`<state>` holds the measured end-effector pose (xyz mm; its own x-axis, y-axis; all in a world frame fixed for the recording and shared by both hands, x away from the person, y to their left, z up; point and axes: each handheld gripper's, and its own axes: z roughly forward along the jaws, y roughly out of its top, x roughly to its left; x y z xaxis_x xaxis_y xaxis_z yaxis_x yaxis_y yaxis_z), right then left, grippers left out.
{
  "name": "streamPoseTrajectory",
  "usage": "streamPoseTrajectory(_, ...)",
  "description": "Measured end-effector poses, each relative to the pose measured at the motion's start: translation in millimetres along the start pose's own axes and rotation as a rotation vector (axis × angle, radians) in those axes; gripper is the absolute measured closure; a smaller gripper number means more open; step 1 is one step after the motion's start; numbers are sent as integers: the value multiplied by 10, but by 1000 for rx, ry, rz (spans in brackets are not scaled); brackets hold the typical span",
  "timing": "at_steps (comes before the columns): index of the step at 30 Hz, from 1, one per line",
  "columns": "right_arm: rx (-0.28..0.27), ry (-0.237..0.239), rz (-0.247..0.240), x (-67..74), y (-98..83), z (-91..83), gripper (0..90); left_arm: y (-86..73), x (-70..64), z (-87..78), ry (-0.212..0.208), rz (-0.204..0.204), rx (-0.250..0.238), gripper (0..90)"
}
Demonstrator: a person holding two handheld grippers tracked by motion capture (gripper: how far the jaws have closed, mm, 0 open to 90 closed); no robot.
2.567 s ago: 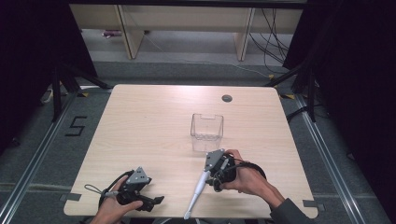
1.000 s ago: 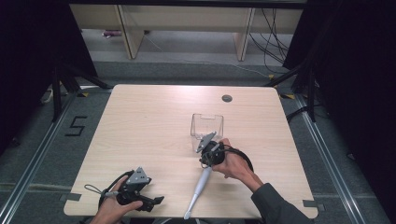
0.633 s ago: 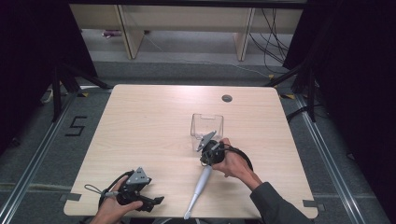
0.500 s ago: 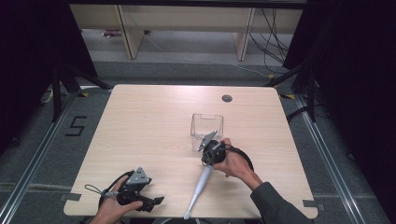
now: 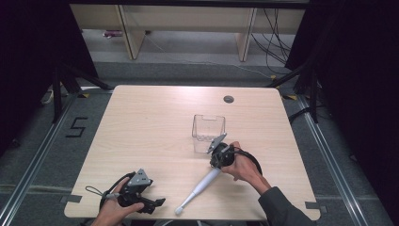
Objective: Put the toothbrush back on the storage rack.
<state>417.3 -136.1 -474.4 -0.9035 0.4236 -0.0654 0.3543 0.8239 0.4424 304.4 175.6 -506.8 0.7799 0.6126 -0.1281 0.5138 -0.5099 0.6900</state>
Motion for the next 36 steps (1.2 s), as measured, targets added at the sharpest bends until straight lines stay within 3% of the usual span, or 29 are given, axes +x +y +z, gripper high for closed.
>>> streamPoseTrajectory(1, 7, -1, 16, 6, -19, -7, 899, 0, 2, -1, 2, 1, 0, 149)
streamPoseTrajectory(3, 3, -1, -2, -10, -32, -4, 899, 0, 5, -1, 8, 0, -1, 149)
streamPoseTrajectory(4, 11, -1, 24, -11, -64, -13, 898, 1, 6, -5, 3, 2, 0, 149)
streamPoseTrajectory(10, 18, 1, 45, -18, -150, -49, 898, 2, 10, -4, 6, -6, -9, 149)
streamPoseTrajectory(11, 13, -2, 23, -33, -157, -51, 898, 5, 15, -9, 8, -4, -2, 149)
streamPoseTrajectory(12, 20, -3, 46, -22, -171, -63, 898, 3, 16, -7, 9, -5, -9, 150)
streamPoseTrajectory(26, 20, -3, 46, -51, -248, -84, 893, 2, 2, 4, 4, -15, -15, 149)
streamPoseTrajectory(30, 33, -5, 73, -48, -286, -90, 890, 3, 14, -6, 7, -5, -7, 149)
streamPoseTrajectory(31, 30, -5, 53, -62, -294, -89, 891, 4, 17, -7, 7, -4, -7, 149)
streamPoseTrajectory(34, 37, -6, 91, -47, -333, -102, 890, 3, 14, -6, 8, -6, -8, 149)
streamPoseTrajectory(36, 33, -6, 68, -64, -357, -105, 890, 4, 20, -7, 14, -5, -10, 149)
